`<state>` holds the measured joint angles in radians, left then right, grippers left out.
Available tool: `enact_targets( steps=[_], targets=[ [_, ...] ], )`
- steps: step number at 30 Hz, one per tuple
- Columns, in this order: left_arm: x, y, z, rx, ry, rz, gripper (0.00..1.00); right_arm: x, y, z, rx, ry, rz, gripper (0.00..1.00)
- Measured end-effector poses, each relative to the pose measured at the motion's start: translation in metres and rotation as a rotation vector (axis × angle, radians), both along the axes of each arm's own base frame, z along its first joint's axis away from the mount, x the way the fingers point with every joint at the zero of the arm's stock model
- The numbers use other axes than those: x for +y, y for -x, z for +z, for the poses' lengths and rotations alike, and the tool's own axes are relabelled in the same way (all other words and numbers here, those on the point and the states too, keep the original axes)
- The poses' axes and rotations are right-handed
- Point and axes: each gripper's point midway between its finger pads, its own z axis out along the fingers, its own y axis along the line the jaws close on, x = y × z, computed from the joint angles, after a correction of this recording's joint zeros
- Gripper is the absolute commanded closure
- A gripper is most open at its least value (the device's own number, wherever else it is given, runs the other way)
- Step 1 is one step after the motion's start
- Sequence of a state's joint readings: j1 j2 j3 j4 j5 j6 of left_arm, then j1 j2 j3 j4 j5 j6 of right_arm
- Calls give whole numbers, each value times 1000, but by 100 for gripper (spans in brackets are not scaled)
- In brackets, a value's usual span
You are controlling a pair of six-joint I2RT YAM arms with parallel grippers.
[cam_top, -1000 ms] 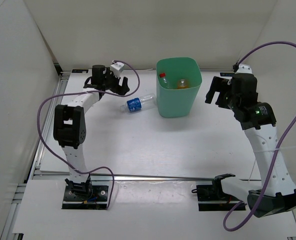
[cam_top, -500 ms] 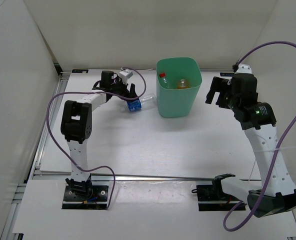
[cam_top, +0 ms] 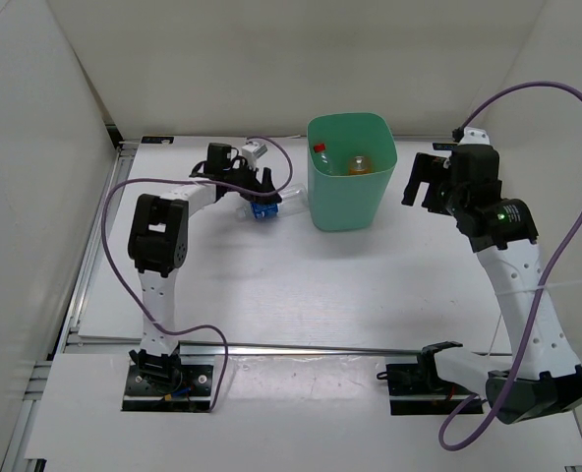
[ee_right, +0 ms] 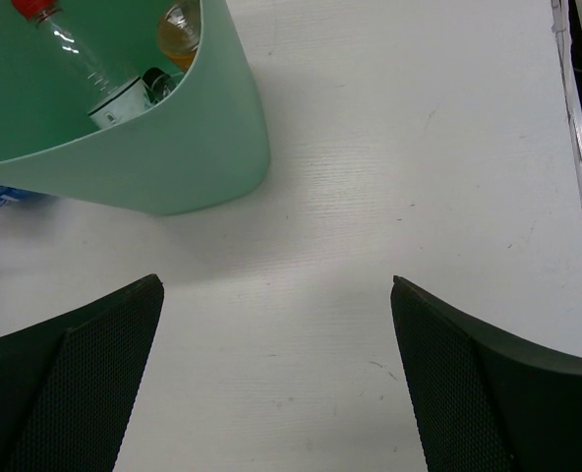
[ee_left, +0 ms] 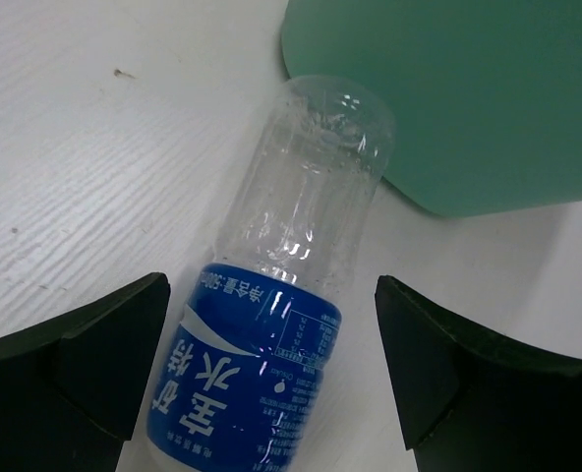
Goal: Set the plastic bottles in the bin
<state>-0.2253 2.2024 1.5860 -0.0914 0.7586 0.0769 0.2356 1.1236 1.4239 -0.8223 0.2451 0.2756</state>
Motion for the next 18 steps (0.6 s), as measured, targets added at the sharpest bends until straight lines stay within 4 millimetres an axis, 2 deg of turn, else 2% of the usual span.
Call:
enact_targets(
  steps=[6, 11, 16, 18],
  targets=[
    [-14, 14, -18, 64, -6, -15, 7, 0, -1, -1, 3, 7, 4, 0],
    [-23, 25, -37, 138, -10, -16, 16, -1, -1, -1, 3, 15, 9, 0],
    [-23, 24, -38, 163, -11, 5, 24, -2, -1, -1, 2, 23, 6, 0],
    [-22, 23, -39, 171, -22, 20, 29, -2, -1, -2, 3, 25, 4, 0]
  ],
)
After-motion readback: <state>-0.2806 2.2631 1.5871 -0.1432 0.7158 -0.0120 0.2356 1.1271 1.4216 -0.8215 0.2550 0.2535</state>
